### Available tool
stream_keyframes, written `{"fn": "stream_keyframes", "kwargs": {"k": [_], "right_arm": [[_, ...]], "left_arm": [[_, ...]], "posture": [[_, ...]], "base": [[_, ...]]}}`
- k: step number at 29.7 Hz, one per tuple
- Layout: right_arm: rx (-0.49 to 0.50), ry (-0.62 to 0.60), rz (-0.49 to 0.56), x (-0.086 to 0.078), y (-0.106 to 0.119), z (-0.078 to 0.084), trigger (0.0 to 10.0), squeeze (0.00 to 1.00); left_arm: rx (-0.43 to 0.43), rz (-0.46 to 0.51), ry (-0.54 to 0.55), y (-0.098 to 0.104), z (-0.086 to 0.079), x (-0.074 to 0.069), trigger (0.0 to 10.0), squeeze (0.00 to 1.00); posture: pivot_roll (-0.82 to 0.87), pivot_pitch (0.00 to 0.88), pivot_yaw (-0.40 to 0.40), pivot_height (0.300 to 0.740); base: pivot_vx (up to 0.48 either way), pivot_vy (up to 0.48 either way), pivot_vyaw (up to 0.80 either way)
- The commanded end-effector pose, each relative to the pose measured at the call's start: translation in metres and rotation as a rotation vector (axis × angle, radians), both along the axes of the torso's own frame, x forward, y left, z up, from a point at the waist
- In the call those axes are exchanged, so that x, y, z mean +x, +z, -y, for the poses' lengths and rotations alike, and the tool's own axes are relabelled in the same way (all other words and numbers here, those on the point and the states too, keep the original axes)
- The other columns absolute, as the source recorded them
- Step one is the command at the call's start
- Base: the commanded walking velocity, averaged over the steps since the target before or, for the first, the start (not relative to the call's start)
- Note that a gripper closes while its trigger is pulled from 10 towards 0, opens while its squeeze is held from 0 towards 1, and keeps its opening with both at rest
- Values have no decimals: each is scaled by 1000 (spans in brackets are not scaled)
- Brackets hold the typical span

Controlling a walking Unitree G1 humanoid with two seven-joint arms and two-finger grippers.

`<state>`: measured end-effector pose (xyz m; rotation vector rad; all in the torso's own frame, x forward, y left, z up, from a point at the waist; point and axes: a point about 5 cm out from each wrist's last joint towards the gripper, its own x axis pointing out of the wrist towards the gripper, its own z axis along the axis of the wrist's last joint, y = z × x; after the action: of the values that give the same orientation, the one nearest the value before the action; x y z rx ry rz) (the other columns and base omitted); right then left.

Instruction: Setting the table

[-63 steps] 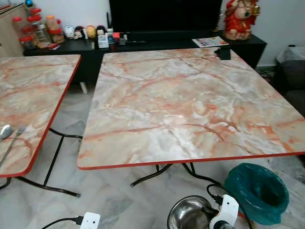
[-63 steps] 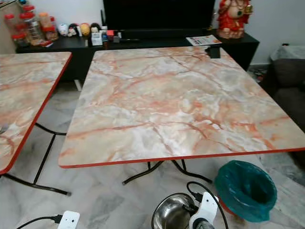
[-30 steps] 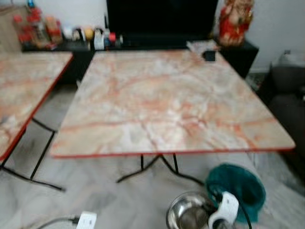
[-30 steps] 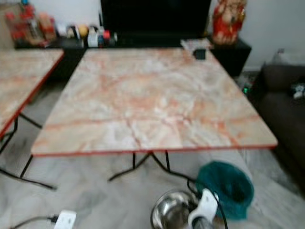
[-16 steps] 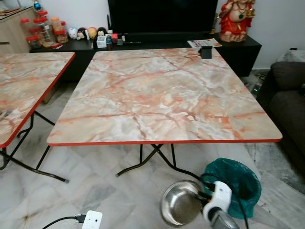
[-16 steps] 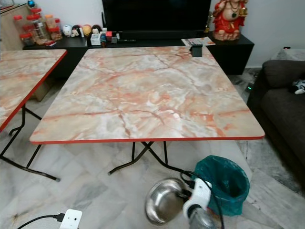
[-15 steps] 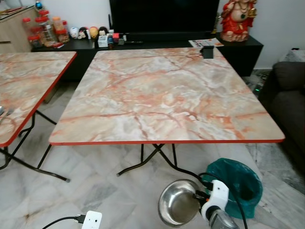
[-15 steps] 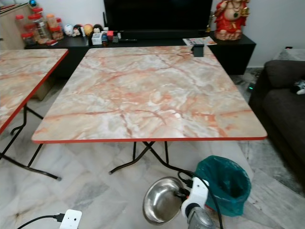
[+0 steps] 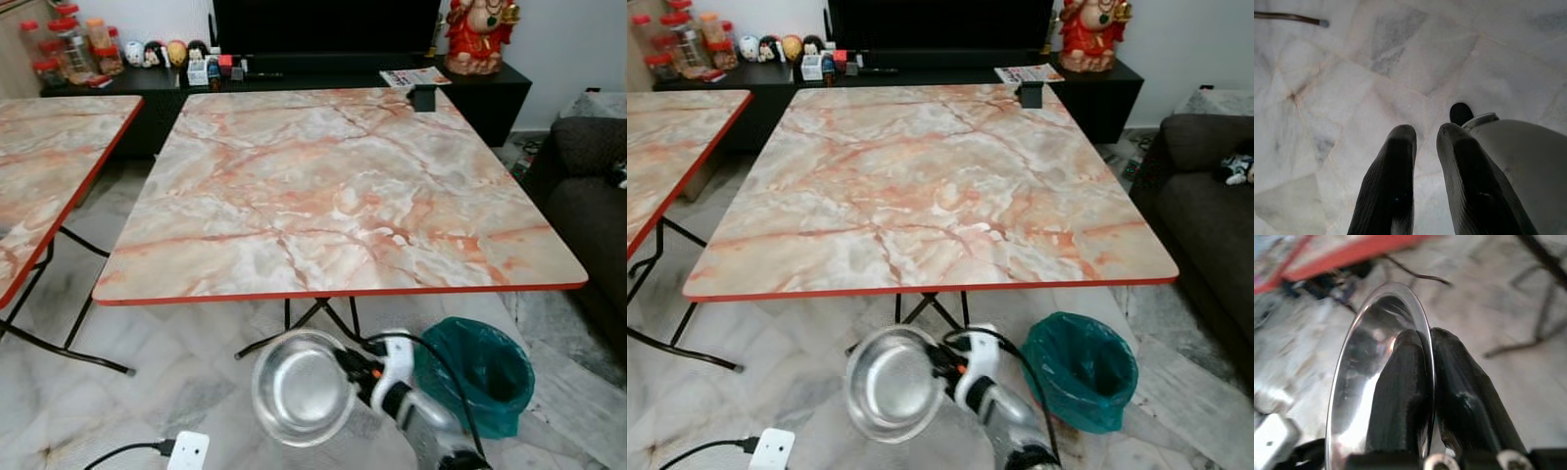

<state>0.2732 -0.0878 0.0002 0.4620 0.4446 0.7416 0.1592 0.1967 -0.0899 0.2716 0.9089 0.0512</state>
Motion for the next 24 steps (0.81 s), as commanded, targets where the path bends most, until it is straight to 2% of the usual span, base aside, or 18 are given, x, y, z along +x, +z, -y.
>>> {"fn": "stream_keyframes", "kwargs": {"k": [1,6,12,13,21,24], "right_arm": [[28,60,22,1,5,-5,10000,0],[85,156,75,3,16,-14,10000,0],[144,215,126,5,27,-20,10000,0],[195,226,149,8,35,-23,10000,0],[276,234,246,20,62,-30,10000,0],[281,178,297,29,75,-31,10000,0]], "left_arm": [[13,-19,3,-2,-3,-6,10000,0],[15,-21,6,-2,-3,-7,10000,0],[15,-21,3,-2,-3,-7,10000,0],[14,-21,2,-2,-3,-7,10000,0],[10,-17,3,-2,-2,-6,10000,0],[9,-15,8,-2,-1,-5,10000,0]], "posture": [[44,29,-3,740],[46,29,-4,740],[43,31,-3,740],[43,31,-3,740],[43,31,-4,740],[43,31,-4,740]], "base": [[0,0,0],[0,0,0],[0,0,0],[0,0,0],[0,0,0],[0,0,0]]}}
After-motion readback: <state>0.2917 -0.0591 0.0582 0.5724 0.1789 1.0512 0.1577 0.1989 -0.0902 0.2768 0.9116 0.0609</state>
